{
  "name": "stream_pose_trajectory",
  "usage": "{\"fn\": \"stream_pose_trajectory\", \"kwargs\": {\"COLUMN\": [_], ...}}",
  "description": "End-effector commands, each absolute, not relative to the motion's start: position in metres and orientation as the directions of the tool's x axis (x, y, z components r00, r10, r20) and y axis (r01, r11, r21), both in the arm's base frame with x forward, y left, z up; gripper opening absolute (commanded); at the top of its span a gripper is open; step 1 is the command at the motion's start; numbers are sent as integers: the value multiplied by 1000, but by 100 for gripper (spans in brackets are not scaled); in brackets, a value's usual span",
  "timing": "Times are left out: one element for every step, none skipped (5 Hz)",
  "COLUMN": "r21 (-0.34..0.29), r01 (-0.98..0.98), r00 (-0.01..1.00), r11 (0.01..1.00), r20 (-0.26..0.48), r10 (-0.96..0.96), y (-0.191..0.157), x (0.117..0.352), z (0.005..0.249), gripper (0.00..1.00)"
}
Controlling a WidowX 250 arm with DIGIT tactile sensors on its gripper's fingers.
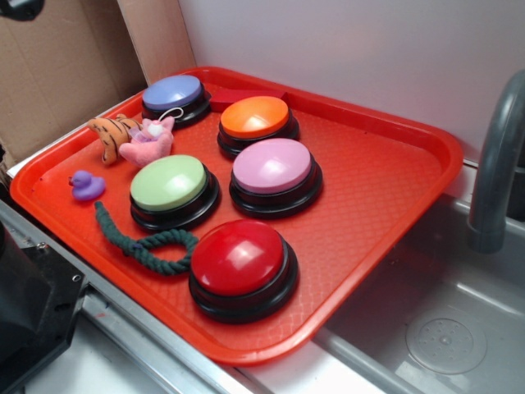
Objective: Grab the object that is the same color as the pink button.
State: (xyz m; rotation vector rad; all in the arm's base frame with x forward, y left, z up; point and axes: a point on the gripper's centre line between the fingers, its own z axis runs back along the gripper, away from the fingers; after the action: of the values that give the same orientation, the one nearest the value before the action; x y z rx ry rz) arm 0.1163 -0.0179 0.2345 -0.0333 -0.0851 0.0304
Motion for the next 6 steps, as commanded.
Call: {"fn": "stream_pose_trajectory", "kwargs": {"r21": [-35, -61, -114, -126, -109, -125], "r01": [-29, -186, -409, -607, -717, -792], "r00": [996, 976, 892, 770, 668, 571], "r11": [999, 981, 905, 784, 688, 597], "r20": [84, 103, 161, 152, 173, 194], "r10": [32, 192, 423, 620, 723, 798], "y": [-18, -11, 0, 22, 44, 63], "x": [116, 126, 139, 159, 183, 201], "z": [235, 218, 198, 169, 133, 100], "gripper": [100, 100, 100, 100, 100, 100]}}
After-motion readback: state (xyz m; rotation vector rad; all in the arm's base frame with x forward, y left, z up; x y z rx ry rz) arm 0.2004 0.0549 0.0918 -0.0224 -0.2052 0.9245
